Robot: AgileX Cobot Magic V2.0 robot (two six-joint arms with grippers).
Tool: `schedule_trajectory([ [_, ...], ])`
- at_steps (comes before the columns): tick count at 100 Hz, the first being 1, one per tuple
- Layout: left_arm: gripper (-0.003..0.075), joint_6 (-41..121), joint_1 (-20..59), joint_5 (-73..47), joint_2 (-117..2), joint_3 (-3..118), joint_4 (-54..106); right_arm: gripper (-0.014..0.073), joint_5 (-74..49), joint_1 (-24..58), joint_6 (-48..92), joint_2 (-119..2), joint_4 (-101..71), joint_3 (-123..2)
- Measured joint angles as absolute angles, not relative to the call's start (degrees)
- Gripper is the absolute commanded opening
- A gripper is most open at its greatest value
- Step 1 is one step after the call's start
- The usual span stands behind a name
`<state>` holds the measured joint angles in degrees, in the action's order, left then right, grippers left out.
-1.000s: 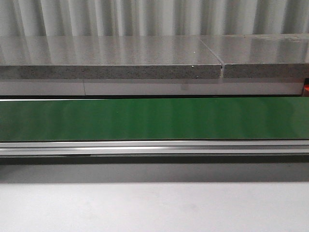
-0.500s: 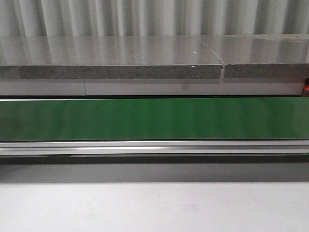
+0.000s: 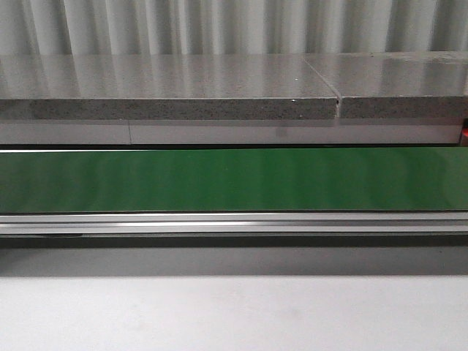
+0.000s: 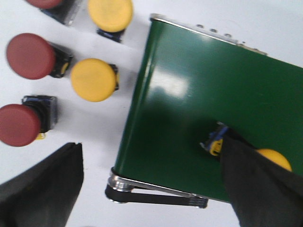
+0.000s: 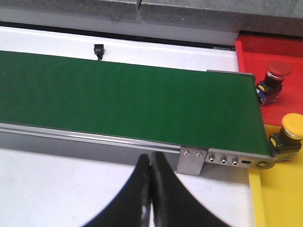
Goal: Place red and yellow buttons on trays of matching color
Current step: 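Set the yellow button on the belt's near end and release, then lower the left gripper onto a red button and grasp it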
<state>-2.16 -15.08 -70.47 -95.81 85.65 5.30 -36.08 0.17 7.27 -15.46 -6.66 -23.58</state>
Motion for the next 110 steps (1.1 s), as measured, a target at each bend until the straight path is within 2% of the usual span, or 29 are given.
schedule_trajectory([
  [47, 0.0564, -1.97, -28.54, -70.62, -96.91, 82.57, 3.42, -0.0068, -36.08, 0.17, 7.27, -15.46, -6.66, -23.58],
  [110, 0.0564, -1.84, -29.41, -69.95, -107.44, 82.55, 2.88, -0.0068, -36.08, 0.17, 7.27, -15.46, -6.74, -23.58],
])
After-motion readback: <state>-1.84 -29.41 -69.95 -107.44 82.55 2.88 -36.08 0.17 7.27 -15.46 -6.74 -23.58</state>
